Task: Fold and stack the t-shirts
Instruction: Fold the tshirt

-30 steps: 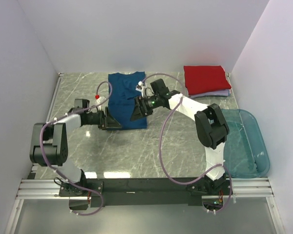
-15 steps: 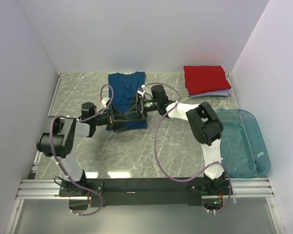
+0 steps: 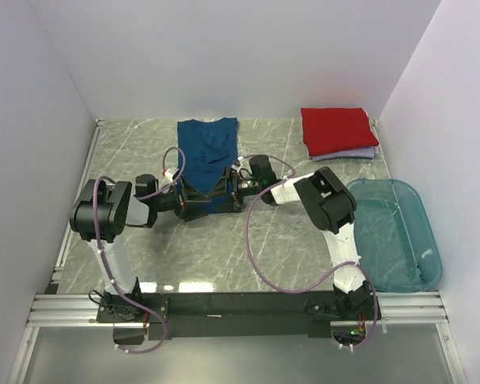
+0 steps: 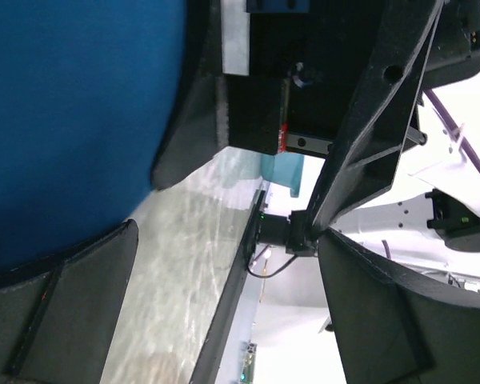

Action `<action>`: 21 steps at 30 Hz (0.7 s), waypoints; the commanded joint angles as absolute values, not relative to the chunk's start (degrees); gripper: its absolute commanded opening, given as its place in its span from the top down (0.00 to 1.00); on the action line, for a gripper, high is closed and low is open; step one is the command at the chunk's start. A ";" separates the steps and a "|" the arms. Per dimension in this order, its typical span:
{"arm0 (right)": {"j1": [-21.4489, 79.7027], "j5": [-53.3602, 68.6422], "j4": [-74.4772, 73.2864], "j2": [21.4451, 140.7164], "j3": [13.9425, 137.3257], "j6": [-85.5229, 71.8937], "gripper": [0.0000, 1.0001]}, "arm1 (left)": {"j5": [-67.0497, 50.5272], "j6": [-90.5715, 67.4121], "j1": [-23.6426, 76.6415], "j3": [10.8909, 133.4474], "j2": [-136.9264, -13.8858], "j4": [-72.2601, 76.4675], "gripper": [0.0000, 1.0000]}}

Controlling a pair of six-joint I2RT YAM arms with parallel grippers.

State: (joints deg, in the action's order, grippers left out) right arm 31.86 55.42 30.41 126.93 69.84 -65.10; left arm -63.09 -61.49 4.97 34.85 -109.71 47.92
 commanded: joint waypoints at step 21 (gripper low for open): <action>25.84 60.92 -14.27 114.19 78.81 -17.78 0.10 | -66.89 -11.04 -14.41 45.50 -94.15 -16.67 0.00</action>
